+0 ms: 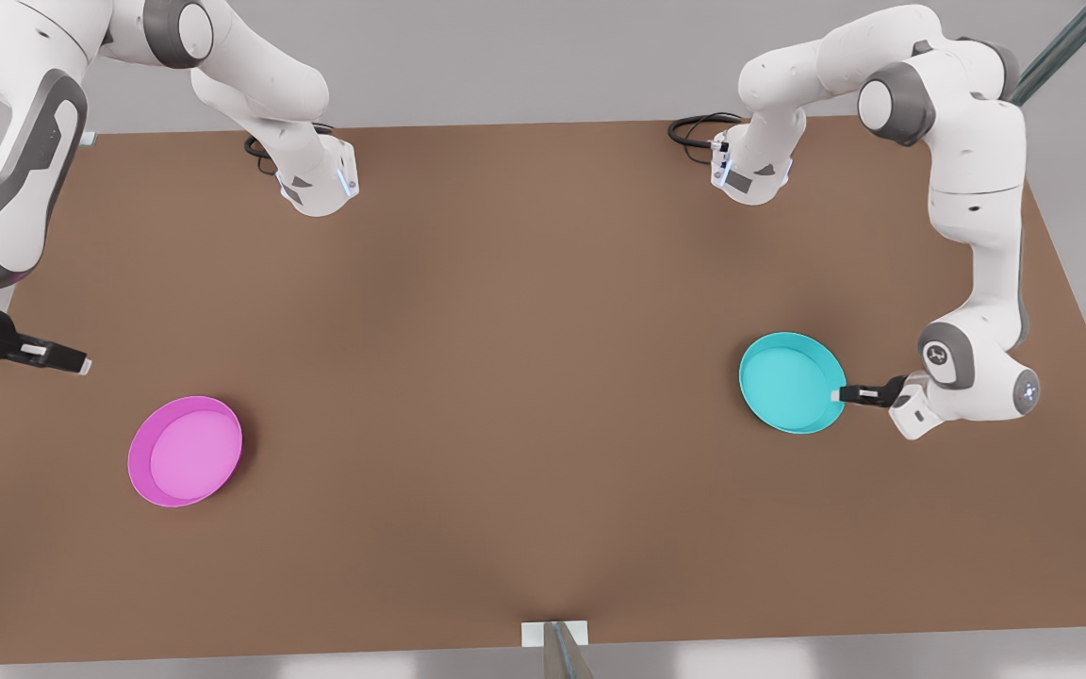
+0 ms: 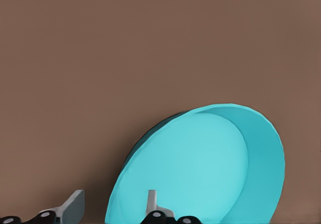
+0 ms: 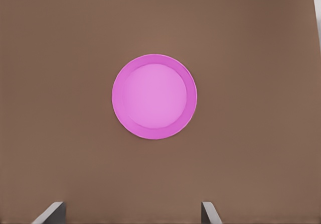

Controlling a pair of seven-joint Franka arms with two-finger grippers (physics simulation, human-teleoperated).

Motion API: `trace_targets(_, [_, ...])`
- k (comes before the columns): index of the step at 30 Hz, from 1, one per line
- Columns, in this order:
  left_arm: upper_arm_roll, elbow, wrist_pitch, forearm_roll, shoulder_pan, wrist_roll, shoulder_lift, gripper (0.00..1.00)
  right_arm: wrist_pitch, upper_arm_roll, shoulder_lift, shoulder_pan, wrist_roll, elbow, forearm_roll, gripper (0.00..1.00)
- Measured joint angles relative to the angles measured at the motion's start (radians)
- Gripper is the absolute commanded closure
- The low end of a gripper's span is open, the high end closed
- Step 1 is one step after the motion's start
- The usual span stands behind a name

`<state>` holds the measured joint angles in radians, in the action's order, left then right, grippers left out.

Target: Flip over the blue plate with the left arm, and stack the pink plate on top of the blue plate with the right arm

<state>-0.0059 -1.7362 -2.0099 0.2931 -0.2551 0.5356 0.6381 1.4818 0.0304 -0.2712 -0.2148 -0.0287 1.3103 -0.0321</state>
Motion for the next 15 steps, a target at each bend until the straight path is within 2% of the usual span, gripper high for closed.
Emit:
trace_targets(4, [0.0,0.002,-0.008,0.002,0.002,0.043,0.027,0.3,-0.007,-0.001,0.0,-0.006,-0.003,0.0,0.001,0.0])
trace_targets(5, [-0.002,0.002,-0.013,0.003,0.003,0.052,0.034,0.34,-0.009,-0.001,0.0,-0.006,-0.004,0.0,0.001,0.0])
trace_targets(6, [-0.003,0.002,-0.017,0.003,0.003,0.061,0.037,0.41,-0.01,0.0,0.0,-0.006,-0.004,0.0,0.001,0.0])
trace_targets(7, [-0.004,0.002,-0.02,0.003,0.003,0.069,0.038,0.55,-0.012,-0.001,0.0,-0.006,-0.005,0.0,0.001,0.0])
trace_targets(8, [-0.004,0.002,-0.023,0.003,0.003,0.076,0.039,0.6,-0.013,-0.001,0.0,-0.006,-0.006,0.0,0.001,0.0])
trace_targets(15, [-0.005,0.005,-0.035,0.003,0.005,0.118,0.044,0.61,-0.02,-0.001,-0.006,-0.007,-0.009,0.0,0.001,0.0])
